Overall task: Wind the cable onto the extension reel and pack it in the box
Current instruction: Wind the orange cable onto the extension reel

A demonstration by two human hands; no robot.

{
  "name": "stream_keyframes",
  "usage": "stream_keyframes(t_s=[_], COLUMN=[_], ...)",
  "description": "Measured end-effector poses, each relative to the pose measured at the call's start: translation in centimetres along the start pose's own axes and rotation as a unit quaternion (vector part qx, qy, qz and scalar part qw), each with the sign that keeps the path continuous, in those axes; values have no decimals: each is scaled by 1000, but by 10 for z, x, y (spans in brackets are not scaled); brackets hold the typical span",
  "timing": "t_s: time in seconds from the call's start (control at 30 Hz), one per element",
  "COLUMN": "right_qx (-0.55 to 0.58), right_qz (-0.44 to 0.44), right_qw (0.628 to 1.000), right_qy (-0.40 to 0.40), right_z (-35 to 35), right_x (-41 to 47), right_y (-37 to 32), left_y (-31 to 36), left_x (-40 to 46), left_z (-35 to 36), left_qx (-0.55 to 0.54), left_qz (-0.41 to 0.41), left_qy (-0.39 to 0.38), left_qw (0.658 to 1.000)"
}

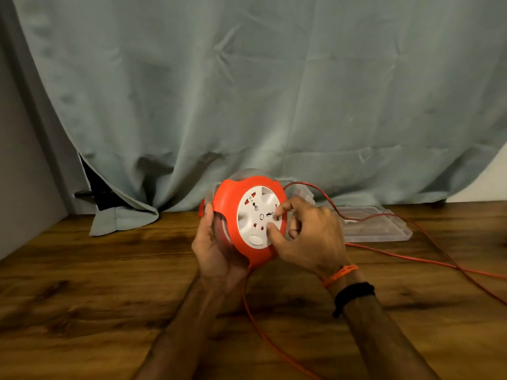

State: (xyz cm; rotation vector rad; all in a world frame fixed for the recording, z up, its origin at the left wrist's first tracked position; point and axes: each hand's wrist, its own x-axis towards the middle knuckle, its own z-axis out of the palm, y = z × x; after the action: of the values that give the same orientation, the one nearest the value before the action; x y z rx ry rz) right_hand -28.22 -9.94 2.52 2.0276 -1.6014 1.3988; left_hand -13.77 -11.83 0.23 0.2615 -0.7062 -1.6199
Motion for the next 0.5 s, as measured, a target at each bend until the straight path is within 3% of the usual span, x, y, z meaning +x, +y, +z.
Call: stream_keyframes(t_s=[0.13, 0.37, 0.5], right_qx=[-62, -140, -120], right_qz=[-57, -91, 10], right_qw=[995, 986, 993], right_qy=[-50, -1, 15], right_z=[-2, 0, 5], right_x=[-1, -4, -9], right_y=[3, 8, -4], left_y=[-3, -3, -3], left_x=[2, 2, 2], left_z=[-5, -7, -2], left_qx=[-13, 13, 16], left_qz=[-5, -9, 15], left_qy=[-17, -38, -25], left_qw=[1000, 999, 999])
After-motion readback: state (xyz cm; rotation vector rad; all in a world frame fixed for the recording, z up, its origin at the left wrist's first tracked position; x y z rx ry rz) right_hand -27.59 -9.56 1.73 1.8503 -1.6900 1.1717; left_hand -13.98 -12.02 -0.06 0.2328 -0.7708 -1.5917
